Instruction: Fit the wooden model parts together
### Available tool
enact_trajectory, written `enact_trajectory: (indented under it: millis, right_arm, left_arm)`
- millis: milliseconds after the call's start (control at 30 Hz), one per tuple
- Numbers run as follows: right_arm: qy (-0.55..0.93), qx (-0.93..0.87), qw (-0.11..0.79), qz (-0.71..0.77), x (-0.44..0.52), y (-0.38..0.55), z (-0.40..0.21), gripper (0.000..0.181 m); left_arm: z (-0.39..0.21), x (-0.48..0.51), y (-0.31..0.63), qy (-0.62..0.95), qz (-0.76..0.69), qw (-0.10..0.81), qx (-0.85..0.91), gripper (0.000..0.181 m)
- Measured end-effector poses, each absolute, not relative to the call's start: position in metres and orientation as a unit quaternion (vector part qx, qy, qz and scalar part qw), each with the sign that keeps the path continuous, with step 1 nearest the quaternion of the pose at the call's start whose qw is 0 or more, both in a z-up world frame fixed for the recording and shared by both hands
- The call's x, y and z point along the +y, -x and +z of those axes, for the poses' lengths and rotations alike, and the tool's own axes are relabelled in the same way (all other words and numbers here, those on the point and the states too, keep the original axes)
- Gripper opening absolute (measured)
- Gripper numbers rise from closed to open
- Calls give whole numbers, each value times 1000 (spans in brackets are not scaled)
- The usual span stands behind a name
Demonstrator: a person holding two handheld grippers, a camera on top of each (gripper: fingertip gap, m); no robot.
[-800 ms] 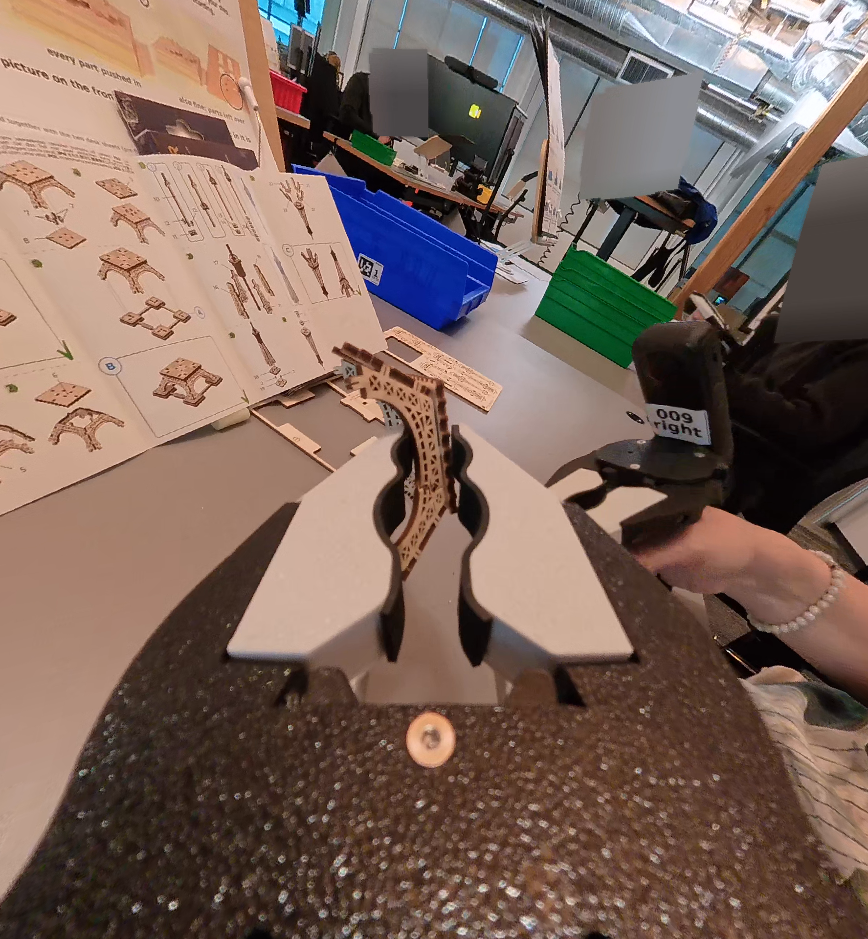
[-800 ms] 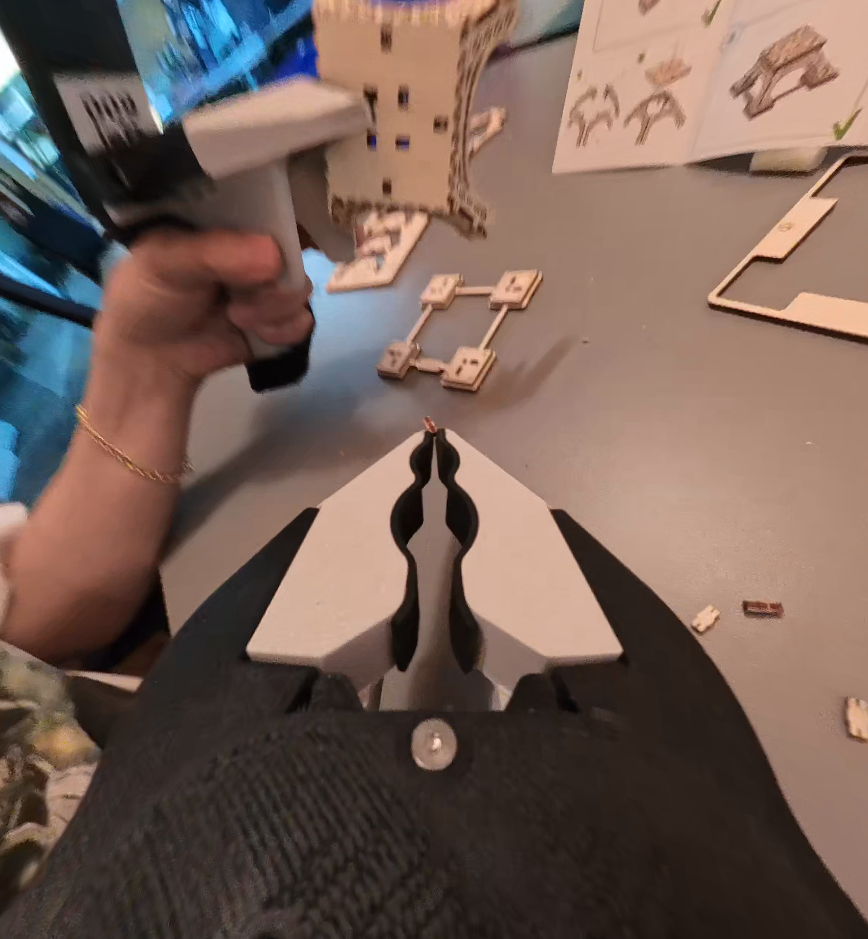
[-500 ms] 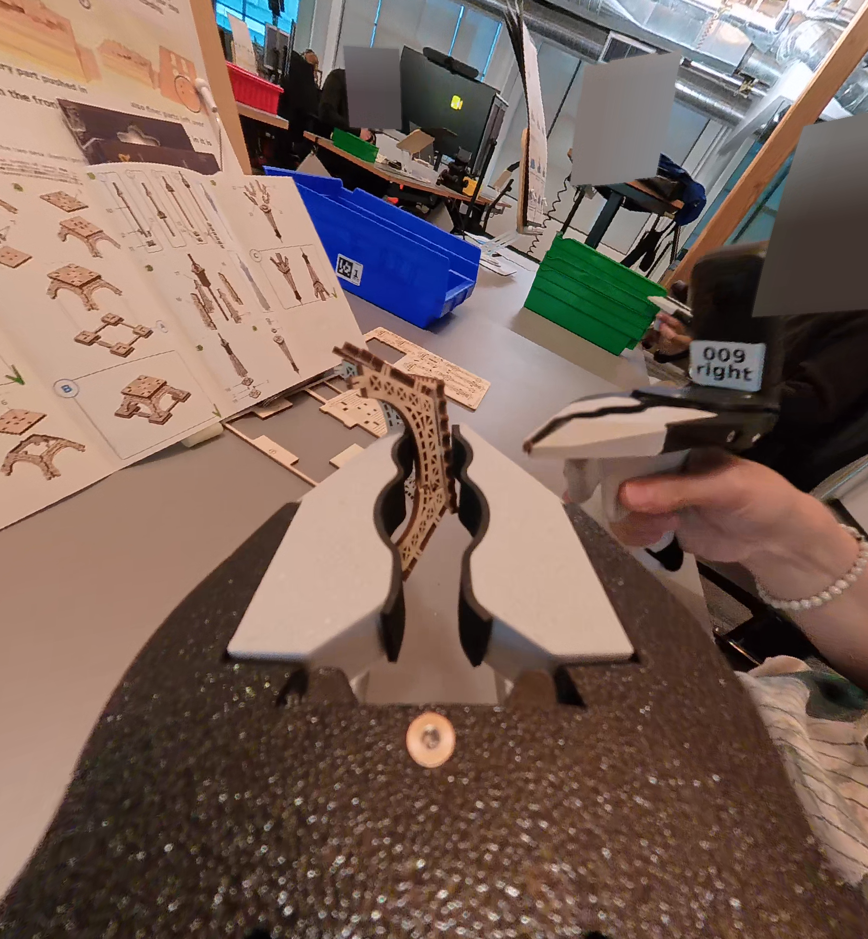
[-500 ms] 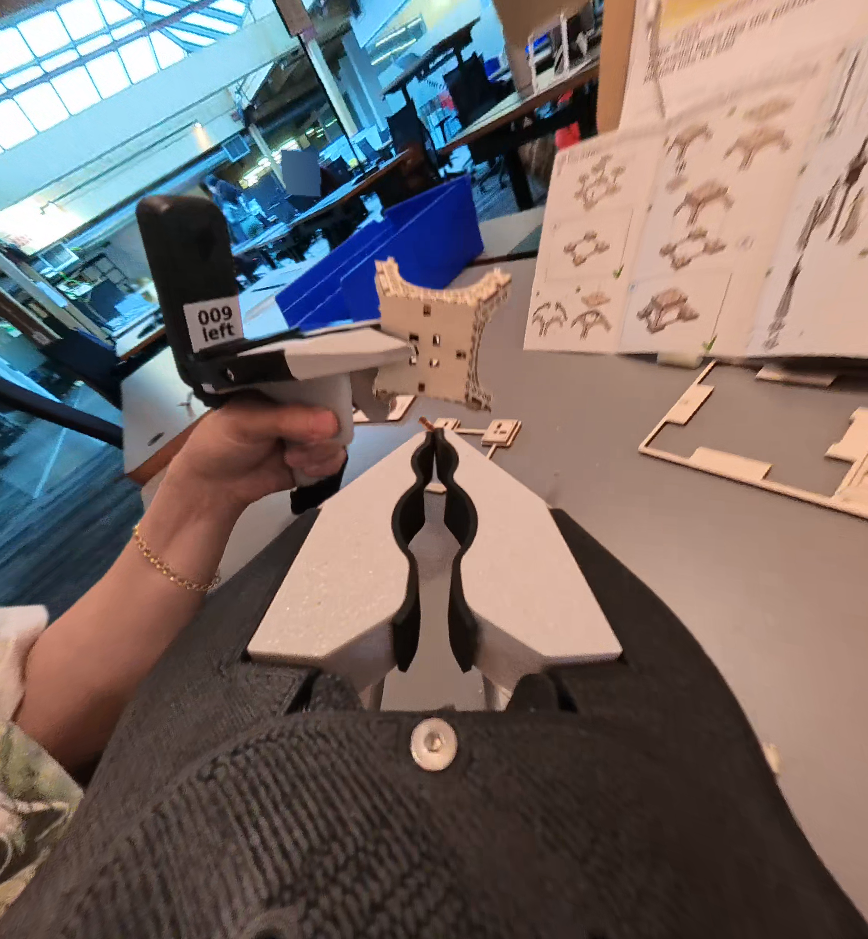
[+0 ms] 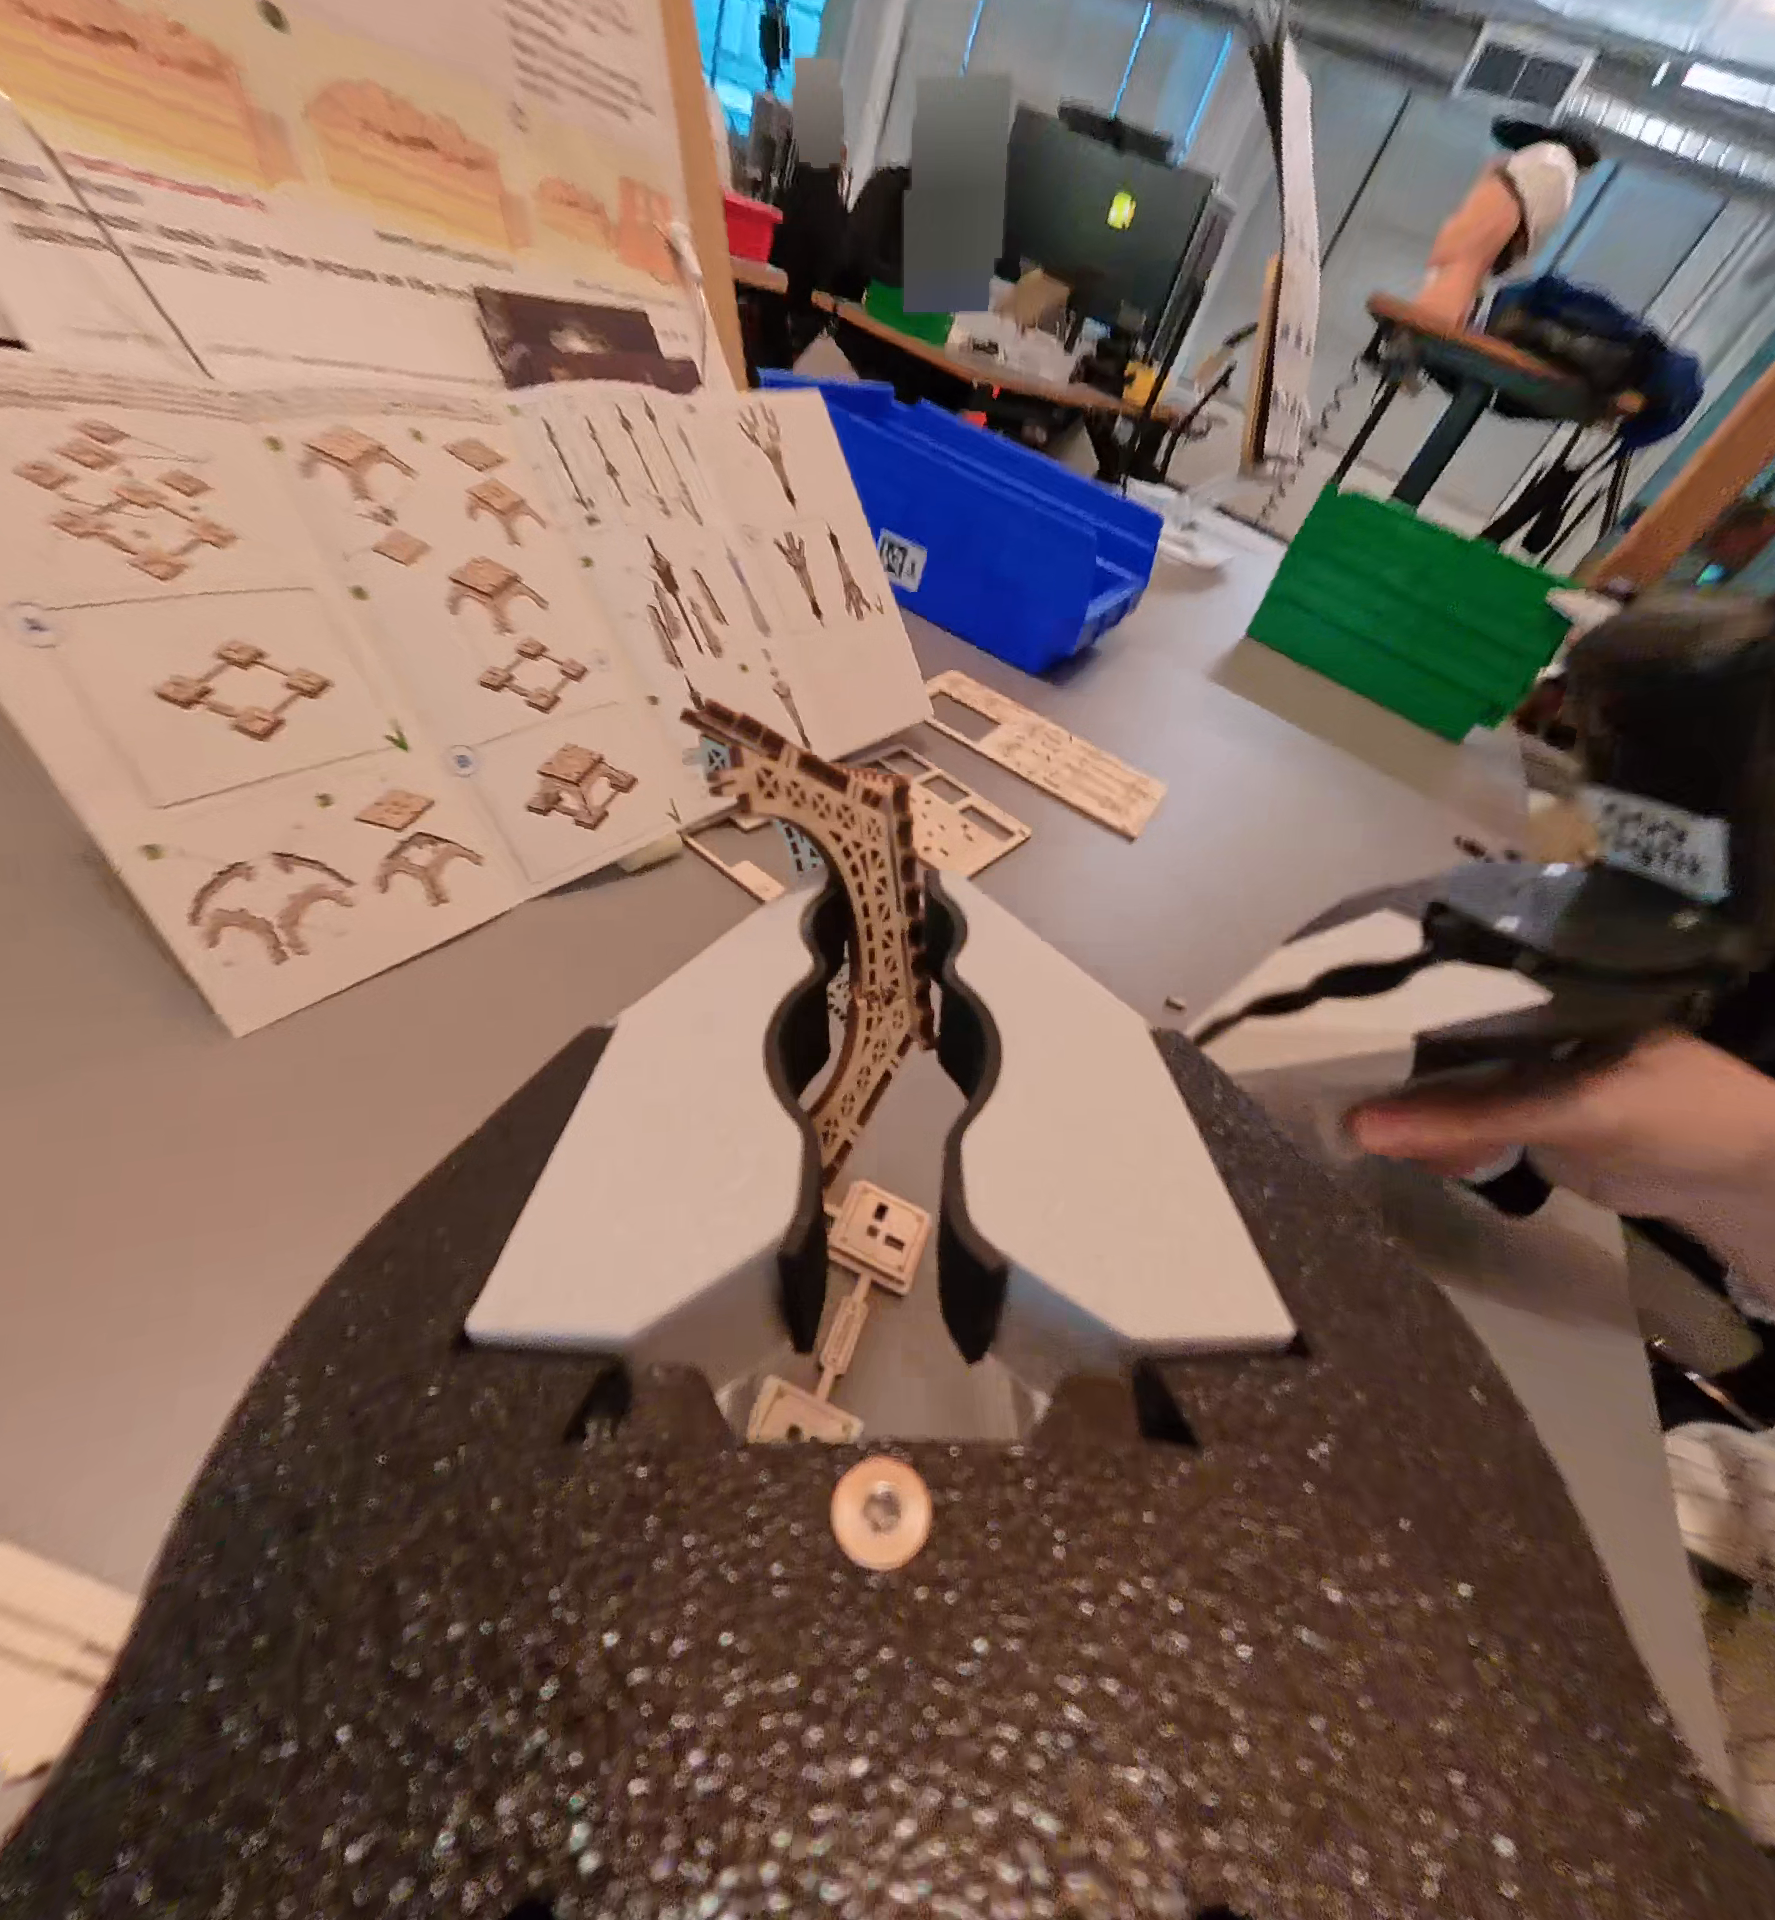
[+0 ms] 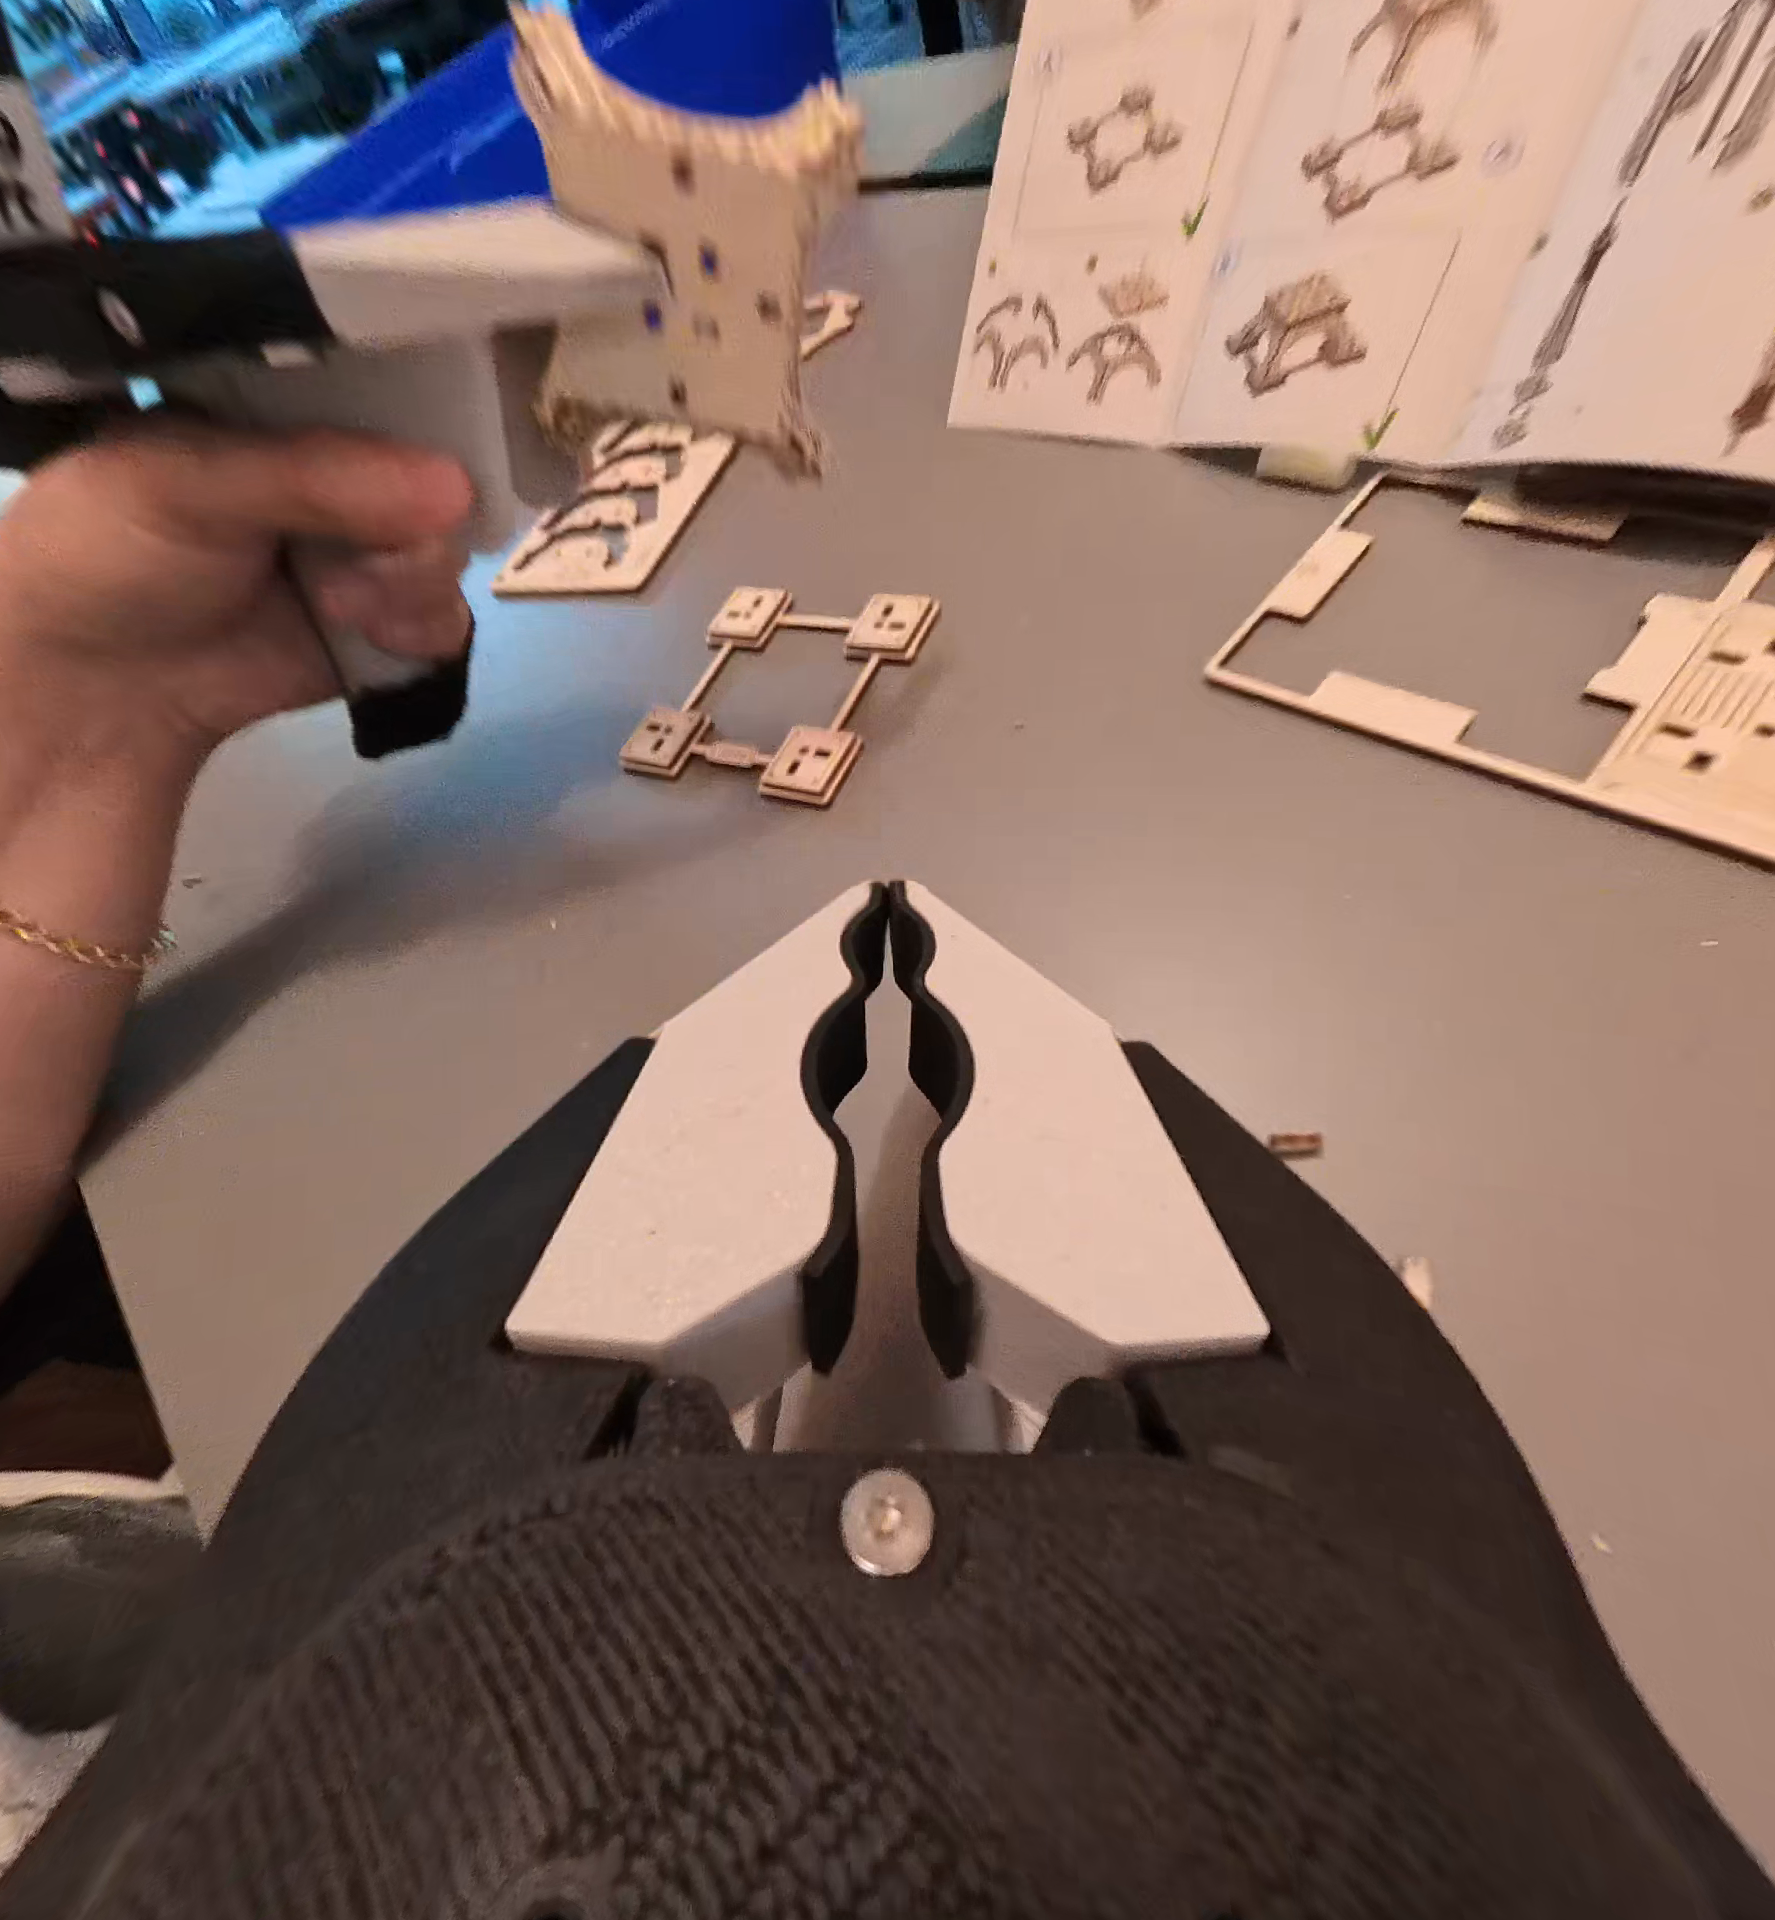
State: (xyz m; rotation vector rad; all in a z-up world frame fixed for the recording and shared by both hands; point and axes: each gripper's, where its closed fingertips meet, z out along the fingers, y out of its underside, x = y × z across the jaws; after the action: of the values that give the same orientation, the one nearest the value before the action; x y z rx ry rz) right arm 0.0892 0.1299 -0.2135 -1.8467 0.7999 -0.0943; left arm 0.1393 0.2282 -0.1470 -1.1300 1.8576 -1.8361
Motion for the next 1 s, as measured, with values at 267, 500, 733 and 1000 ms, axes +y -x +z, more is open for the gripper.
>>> enact_trajectory:
  millis: [267, 500, 733, 1000]
  right_arm:
    - [850, 194, 489, 35, 211, -25, -233, 24]
    - [889, 88, 450, 6, 272, -5, -238, 32]
    - [875, 124, 465, -46, 253, -55, -228, 45]
    - [876, 155, 448, -94, 241, -84, -240, 56]
  left_arm:
    - [-96, 350, -102, 433, -597, 277, 615, 11]
    - [-115, 398, -95, 493, -568, 298, 588, 11]
    - [-162, 355, -109, 519, -530, 274, 612, 11]
    - [-185, 365, -73, 565, -507, 257, 598, 11]
